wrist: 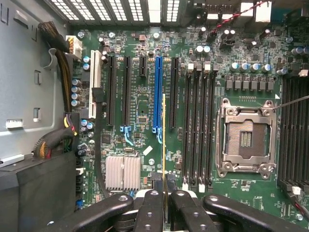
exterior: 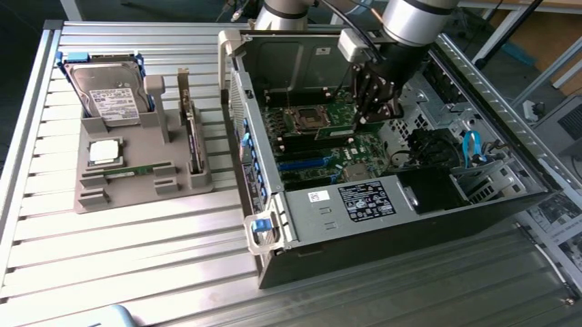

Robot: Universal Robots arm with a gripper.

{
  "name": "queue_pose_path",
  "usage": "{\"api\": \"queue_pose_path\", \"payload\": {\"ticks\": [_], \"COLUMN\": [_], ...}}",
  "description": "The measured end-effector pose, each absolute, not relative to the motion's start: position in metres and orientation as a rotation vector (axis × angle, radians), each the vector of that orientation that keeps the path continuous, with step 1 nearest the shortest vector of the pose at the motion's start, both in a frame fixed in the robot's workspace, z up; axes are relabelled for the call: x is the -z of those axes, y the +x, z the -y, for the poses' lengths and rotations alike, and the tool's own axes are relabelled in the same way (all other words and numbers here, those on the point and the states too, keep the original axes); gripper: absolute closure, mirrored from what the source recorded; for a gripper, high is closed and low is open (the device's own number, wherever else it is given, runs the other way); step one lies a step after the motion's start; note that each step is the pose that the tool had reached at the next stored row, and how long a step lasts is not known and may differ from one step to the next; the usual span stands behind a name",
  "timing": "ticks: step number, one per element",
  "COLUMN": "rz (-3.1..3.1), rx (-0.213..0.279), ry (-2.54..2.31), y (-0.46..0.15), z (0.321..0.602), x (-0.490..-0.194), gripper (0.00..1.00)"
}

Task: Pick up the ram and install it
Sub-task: 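Insert the ram into the slot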

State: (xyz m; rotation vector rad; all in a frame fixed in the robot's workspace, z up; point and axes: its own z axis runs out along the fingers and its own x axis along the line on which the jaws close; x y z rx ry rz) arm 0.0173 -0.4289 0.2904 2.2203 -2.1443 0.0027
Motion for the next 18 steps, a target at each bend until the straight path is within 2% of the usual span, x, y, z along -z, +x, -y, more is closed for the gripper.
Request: {"api": "queue_pose_path", "payload": {"ticks": [18], "rz": [2.144], "rx": [-0.003], "ry": [2.22], "y": [0.0173], "z": [0.4289], "x": [-0.2832], "gripper": [0.87]}}
